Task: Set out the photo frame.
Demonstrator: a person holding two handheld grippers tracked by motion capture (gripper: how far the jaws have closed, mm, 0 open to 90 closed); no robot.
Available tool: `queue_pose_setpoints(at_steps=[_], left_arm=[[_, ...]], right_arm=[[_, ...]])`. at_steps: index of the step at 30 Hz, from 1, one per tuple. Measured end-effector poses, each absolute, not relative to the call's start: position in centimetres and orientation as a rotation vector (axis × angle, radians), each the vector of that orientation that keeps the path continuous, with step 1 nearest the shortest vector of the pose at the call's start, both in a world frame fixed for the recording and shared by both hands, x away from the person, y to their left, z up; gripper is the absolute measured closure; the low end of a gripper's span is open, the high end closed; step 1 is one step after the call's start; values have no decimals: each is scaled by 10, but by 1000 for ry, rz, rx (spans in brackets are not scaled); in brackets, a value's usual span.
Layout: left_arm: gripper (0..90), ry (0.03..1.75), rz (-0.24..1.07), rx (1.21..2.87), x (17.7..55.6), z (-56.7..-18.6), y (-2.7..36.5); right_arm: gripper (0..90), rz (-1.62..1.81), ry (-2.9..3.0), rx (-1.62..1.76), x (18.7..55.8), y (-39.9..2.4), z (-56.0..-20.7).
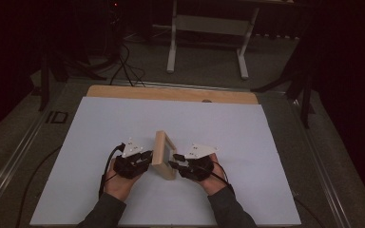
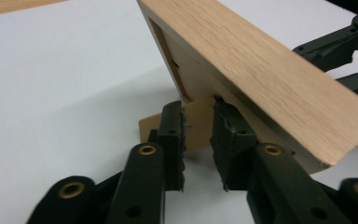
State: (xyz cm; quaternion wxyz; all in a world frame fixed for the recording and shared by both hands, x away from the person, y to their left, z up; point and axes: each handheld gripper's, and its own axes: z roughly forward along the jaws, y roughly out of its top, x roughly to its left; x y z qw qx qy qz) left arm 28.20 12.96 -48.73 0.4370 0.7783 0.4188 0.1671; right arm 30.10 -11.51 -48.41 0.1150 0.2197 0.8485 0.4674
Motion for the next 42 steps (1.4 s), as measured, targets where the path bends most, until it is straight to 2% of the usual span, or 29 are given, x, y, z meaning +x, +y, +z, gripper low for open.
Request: queue_pose_setpoints(at_steps=[10, 26, 42], left_arm=[[628, 1068, 420, 1910, 281, -480, 136], [552, 1083, 415, 1829, 278, -462, 151], [459, 1062, 341, 1790, 271, -450, 144]], right_arm=[[564, 1369, 2486, 683, 305, -120, -484], [500, 1365, 2482, 718, 310, -126, -484], [489, 1367, 2475, 737, 312, -130, -482]])
